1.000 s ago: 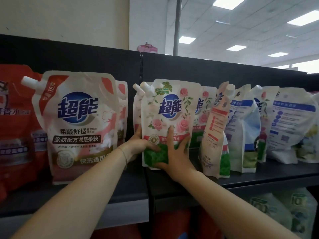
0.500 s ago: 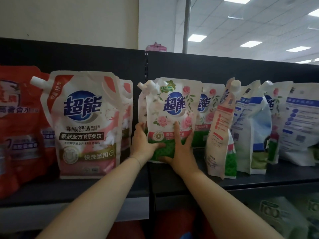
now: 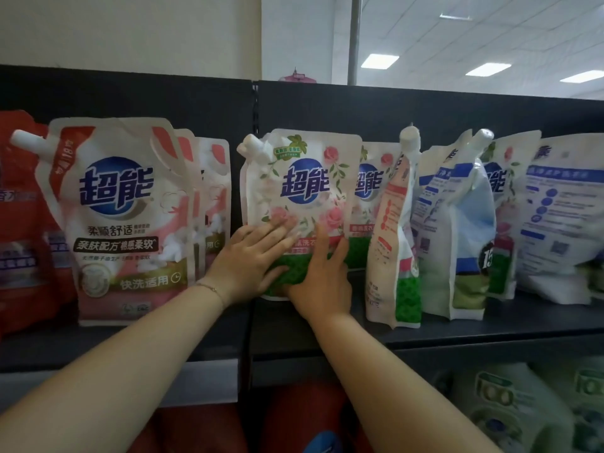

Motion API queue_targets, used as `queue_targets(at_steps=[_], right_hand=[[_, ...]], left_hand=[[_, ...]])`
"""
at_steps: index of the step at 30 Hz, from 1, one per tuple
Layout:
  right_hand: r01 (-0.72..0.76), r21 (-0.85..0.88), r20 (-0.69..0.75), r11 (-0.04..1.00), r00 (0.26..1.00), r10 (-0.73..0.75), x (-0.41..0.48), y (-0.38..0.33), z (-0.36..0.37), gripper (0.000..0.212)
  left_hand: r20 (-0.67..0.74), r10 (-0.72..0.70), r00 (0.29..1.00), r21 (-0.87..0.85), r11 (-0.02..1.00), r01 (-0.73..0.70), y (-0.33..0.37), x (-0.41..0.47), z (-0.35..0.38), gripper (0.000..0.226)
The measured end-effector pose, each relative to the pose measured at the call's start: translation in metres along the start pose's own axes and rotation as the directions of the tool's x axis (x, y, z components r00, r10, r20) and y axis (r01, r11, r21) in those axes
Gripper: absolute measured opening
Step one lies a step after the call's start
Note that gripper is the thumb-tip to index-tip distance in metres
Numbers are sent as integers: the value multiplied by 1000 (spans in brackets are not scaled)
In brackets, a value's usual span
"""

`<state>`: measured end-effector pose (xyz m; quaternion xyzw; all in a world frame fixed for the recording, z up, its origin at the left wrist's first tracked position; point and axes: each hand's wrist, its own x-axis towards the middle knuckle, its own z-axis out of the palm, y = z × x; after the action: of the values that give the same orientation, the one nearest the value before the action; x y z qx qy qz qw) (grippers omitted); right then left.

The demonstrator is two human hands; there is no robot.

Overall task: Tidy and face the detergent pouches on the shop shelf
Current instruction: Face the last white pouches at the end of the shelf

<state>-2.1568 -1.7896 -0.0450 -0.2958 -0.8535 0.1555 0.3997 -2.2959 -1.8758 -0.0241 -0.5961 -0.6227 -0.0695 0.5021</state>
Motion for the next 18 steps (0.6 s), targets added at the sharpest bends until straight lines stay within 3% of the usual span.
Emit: queue_targets(at_steps=[5,8,12,15,18], right_hand=[[24,-26,17,999,1000,-23,-6,-8,-7,97],[37,-71,147,997,989,-26,-5,-12,-20,93],[97,-137,302,986,952,-51,3,-17,-62,57],[285,-136,190,949,947,-258,-9,-13,-93,25],[436,-208,11,876,896,-444,-27,1,-111,20]], left_hand=[[149,-65,987,-59,995,75,1,12,-24,57],[189,-134,973,-130,979,160,7,16,-38,54],[140,-190,972,-181,960,214,25,21,-53,47],[104,-252,962,-201,942,268,51,32,-62,37],[143,-323,936,-358,864,353,86,44,-75,30]])
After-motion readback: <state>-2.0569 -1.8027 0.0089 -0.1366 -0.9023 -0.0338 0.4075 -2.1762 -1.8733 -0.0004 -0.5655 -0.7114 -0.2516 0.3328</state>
